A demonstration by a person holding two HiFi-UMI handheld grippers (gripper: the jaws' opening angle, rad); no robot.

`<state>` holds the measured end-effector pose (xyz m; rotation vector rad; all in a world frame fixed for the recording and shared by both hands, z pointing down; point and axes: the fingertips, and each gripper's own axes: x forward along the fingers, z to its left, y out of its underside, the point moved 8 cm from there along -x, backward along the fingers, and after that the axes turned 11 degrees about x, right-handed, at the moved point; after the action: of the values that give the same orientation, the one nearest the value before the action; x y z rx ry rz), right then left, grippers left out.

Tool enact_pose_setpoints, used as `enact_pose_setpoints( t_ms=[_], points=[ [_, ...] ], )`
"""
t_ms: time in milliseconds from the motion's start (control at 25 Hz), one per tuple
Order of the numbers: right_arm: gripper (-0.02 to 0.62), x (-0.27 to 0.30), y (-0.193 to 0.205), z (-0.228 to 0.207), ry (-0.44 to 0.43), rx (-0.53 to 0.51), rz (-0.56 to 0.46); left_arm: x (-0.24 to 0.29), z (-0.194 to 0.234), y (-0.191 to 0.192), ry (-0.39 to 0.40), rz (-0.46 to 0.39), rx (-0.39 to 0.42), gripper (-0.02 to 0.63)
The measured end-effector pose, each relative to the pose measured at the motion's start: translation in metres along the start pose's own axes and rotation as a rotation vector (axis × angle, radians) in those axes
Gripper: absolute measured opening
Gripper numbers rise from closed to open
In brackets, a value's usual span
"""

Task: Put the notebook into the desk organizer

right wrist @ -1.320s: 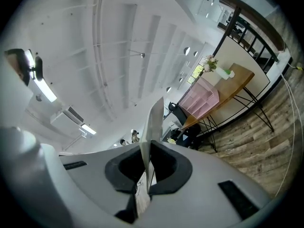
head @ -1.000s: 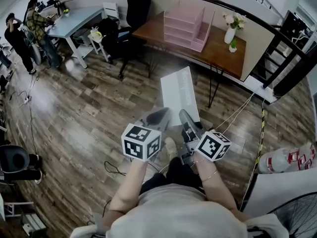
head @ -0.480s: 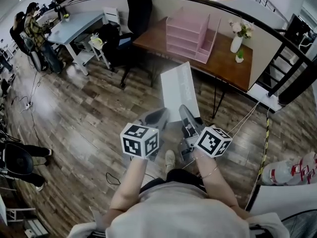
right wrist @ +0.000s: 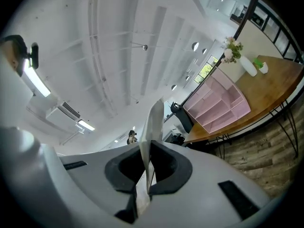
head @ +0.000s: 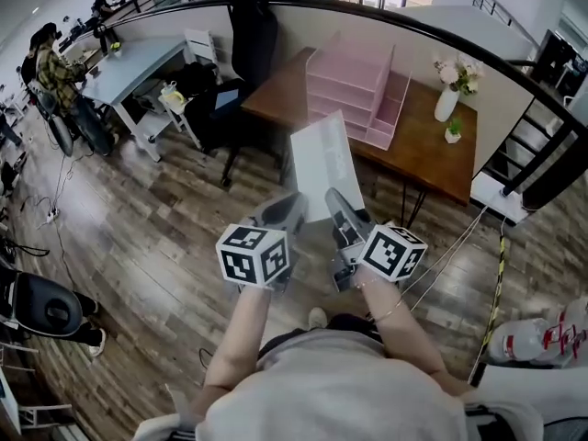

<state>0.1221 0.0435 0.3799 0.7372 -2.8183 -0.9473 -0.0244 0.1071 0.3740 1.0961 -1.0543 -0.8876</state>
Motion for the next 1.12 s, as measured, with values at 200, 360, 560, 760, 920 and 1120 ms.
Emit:
enact_pose_setpoints(
  t_ms=[200,360,560,760,920,1120],
  points=[
    [0.020,0.032,-0.017,-0.014,-0.011,-0.005,0.012,0.029,0.022,-0.012,-0.012,-0.028,-0.018,0.010],
    [0.020,0.038,-0.019,-0.029,0.009,-0.001,0.019,0.047,0.033,-0.008,-0.009,-0.024,-0.038,0.011],
    [0.020,0.047,-0.035,-0.052,0.052,0.024,-0.029,0.080,0.043,-0.011,0.033,-0.008,-0.044,0.010],
    [0.020,0.065,-0.054,-0.067,0.080,0.019,-0.102,0.117,0.059,-0.021,0.101,0.002,-0.026,0.010],
    [0.020,0.088,-0.073,-0.079,0.104,0.019,-0.158,0.149,0.084,-0.031,0.149,0.004,-0.022,0.011],
    [0.018,0.122,-0.098,-0.089,0.116,0.009,-0.247,0.186,0.116,-0.052,0.223,0.002,0.009,0.011]
  ],
)
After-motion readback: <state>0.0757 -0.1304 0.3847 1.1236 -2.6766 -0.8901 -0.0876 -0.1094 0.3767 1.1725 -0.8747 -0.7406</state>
